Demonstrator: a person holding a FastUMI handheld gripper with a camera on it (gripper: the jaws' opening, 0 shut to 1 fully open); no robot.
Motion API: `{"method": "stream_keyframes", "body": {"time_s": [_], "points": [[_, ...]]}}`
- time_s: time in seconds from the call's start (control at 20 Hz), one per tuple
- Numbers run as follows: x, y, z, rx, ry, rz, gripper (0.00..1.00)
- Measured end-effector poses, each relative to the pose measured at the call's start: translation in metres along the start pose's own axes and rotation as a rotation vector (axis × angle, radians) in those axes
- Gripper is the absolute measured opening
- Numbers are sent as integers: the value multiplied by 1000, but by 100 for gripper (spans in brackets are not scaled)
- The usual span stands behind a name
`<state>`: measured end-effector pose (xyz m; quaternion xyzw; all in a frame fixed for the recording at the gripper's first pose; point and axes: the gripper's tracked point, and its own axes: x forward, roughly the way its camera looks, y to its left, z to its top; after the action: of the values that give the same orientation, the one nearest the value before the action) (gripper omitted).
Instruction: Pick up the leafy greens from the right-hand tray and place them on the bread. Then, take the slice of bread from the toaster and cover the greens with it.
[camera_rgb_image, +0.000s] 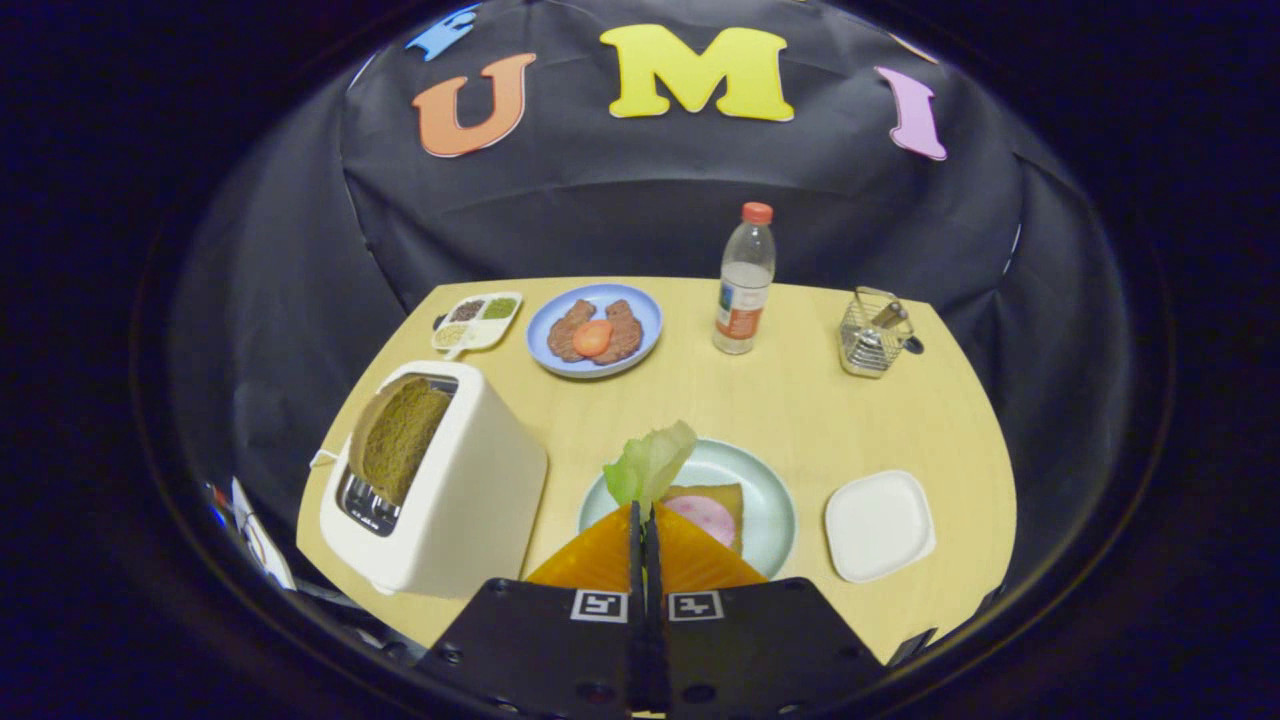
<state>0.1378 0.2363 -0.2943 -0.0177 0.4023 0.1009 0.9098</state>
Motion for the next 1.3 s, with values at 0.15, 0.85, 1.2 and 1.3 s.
{"method": "stream_keyframes", "body": {"time_s": [0.15,0.85,1.2,1.3], "points": [[29,-6,-13,-29,58,-37,0],[86,-68,-27,-16,126,-144,7],[37,-61,0,-14,-4,-148,78],[21,-58,9,-31,-57,-158,81]]}}
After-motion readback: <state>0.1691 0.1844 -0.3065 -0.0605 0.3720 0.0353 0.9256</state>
